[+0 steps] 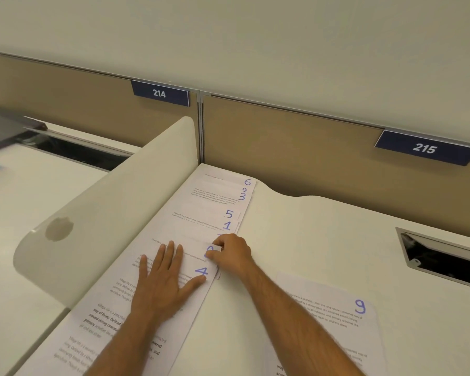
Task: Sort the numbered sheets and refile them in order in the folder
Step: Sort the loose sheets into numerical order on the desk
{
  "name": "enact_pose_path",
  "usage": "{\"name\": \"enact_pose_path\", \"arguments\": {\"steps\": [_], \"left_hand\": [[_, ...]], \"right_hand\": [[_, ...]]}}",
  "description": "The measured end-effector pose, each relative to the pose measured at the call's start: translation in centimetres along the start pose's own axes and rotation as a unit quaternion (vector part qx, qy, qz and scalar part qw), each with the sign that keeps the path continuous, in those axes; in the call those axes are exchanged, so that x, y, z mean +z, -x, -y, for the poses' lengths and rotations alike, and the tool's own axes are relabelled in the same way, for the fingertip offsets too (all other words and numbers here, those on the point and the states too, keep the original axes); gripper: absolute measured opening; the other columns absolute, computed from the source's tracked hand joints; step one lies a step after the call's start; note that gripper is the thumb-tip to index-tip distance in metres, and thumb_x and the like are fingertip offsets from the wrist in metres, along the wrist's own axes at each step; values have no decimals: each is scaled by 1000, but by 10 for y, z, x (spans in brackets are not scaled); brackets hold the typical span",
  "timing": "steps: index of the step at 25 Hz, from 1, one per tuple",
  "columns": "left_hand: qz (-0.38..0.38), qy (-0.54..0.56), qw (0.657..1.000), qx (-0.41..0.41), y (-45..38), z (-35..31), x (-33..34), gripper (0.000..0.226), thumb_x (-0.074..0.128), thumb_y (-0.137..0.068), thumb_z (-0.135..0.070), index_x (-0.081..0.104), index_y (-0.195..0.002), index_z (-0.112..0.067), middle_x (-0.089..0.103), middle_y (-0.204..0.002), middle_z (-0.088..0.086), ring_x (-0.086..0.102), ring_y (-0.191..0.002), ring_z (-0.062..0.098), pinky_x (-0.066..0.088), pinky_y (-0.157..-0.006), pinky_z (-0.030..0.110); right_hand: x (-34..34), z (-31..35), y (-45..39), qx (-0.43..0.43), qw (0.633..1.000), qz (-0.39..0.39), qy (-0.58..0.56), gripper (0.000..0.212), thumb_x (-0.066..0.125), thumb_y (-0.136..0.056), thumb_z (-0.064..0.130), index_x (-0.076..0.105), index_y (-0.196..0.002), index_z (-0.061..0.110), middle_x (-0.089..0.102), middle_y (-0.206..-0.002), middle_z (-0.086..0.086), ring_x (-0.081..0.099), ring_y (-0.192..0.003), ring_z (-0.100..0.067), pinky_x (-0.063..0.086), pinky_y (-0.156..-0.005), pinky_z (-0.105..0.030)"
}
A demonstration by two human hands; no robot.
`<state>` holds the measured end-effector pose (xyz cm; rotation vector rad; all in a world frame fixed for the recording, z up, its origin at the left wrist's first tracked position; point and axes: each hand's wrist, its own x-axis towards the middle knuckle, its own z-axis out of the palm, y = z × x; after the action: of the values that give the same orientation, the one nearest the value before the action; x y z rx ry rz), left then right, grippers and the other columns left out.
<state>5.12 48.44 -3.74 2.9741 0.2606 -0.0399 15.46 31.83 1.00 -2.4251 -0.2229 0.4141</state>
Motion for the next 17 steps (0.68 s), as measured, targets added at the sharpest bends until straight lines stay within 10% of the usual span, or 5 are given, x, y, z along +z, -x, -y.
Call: {"name": "enact_pose_path", "arguments": {"steps": [5,17], "left_hand": [[-8,27,1000,6,-1,3,0,111,-6,-71,-94,-15,-157,-23,-16,-165,-7,-14,-152,12,-11,-122,49],[-20,53,998,1,4,11,-3,110,-3,-71,-95,-26,-151,-24,-22,-162,-7,-16,-152,11,-8,-122,51]], "right_hand": [[-3,11,4,-9,994,-43,-99,23,73,-86,26,63,-66,27,63,-64,11,66,-68,-16,57,-68,-28],[-53,42,1,-39,958,-163,-232,9,73,-88,24,74,-89,16,73,-87,3,67,-84,-17,54,-81,-30]]}}
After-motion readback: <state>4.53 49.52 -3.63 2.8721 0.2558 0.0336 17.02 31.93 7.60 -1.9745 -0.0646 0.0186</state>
